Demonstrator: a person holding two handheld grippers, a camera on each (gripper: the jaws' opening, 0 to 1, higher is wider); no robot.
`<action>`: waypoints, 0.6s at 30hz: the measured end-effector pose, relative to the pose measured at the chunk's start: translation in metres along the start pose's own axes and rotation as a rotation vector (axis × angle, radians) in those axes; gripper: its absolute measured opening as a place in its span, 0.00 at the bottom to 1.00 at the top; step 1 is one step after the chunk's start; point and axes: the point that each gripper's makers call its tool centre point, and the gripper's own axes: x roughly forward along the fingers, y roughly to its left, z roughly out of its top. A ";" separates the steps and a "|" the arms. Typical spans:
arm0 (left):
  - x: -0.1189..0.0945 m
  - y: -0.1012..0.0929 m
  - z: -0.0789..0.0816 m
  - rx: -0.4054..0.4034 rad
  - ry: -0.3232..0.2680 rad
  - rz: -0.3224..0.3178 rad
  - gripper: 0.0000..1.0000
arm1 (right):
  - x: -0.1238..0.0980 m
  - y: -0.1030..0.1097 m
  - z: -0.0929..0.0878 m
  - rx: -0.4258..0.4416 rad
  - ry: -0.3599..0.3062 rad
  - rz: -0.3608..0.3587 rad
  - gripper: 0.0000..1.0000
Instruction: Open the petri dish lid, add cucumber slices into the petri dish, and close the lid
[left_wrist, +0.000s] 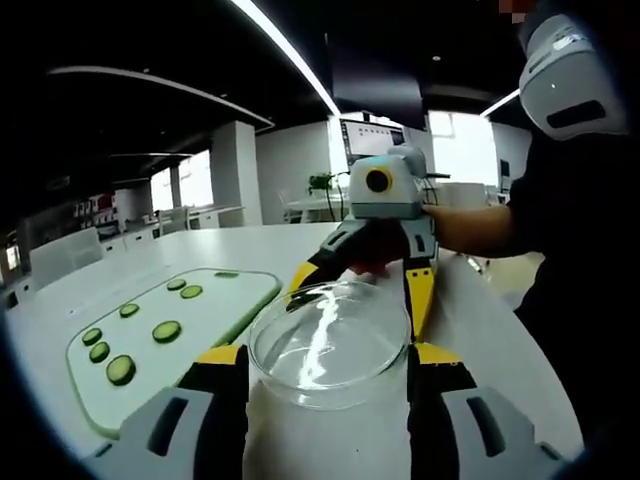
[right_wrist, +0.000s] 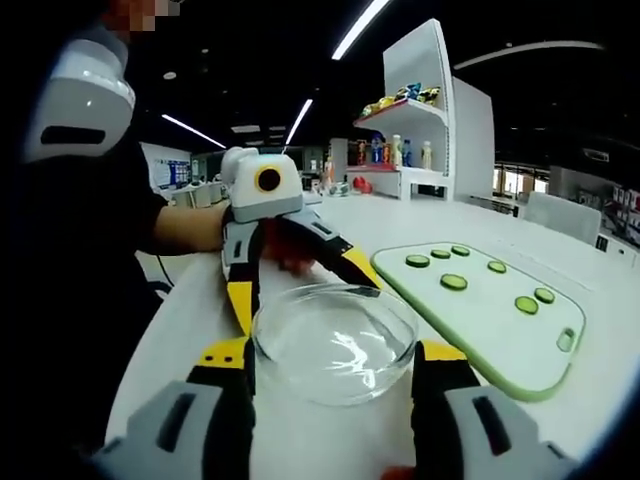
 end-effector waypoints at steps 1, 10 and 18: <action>0.000 0.000 0.000 0.004 0.000 -0.001 0.64 | 0.000 0.000 -0.001 0.002 0.003 0.001 0.60; -0.002 0.001 0.004 0.010 -0.018 -0.002 0.64 | 0.000 -0.001 0.001 -0.003 -0.004 0.001 0.60; -0.004 0.002 0.007 0.011 -0.024 -0.003 0.64 | 0.001 -0.001 0.004 -0.003 -0.013 0.002 0.60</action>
